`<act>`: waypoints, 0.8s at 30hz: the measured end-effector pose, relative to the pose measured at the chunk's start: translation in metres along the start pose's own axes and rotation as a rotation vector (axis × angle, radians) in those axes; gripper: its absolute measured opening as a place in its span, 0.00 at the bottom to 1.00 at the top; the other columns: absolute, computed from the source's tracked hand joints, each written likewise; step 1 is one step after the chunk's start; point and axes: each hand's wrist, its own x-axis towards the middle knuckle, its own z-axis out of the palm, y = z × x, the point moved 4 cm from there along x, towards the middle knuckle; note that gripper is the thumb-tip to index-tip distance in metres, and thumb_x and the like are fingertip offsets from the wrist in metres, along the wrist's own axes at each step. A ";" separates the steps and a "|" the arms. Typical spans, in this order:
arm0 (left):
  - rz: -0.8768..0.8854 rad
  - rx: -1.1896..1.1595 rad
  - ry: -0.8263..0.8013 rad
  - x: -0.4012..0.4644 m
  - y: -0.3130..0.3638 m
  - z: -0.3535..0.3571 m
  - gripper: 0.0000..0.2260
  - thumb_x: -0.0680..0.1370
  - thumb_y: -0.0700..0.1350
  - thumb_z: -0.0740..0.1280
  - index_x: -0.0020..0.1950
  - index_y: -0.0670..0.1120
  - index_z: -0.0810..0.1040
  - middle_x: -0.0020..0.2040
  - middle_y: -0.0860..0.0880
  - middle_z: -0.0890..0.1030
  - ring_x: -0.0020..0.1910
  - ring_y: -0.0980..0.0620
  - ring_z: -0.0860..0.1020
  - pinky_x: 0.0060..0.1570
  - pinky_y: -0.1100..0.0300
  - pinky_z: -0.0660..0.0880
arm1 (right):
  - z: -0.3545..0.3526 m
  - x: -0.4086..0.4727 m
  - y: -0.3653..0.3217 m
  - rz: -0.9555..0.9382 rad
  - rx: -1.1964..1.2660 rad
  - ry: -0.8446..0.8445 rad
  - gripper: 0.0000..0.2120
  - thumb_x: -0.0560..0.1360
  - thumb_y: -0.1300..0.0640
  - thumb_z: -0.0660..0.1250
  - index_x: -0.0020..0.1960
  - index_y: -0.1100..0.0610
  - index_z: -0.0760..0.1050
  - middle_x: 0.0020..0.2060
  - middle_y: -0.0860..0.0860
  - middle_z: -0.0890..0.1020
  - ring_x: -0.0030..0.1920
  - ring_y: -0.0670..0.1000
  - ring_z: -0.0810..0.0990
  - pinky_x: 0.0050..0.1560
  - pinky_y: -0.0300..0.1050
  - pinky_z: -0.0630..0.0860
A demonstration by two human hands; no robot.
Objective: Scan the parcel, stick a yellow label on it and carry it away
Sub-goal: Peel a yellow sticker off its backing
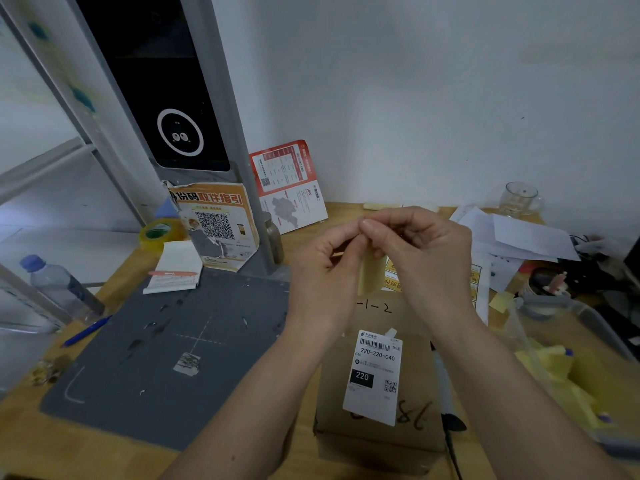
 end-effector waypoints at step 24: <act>-0.034 0.045 0.011 0.001 0.000 -0.005 0.08 0.78 0.39 0.66 0.51 0.49 0.83 0.43 0.60 0.82 0.44 0.69 0.79 0.45 0.76 0.73 | 0.002 -0.001 -0.006 -0.008 -0.169 -0.026 0.09 0.73 0.62 0.69 0.40 0.48 0.80 0.34 0.44 0.83 0.36 0.39 0.79 0.40 0.31 0.74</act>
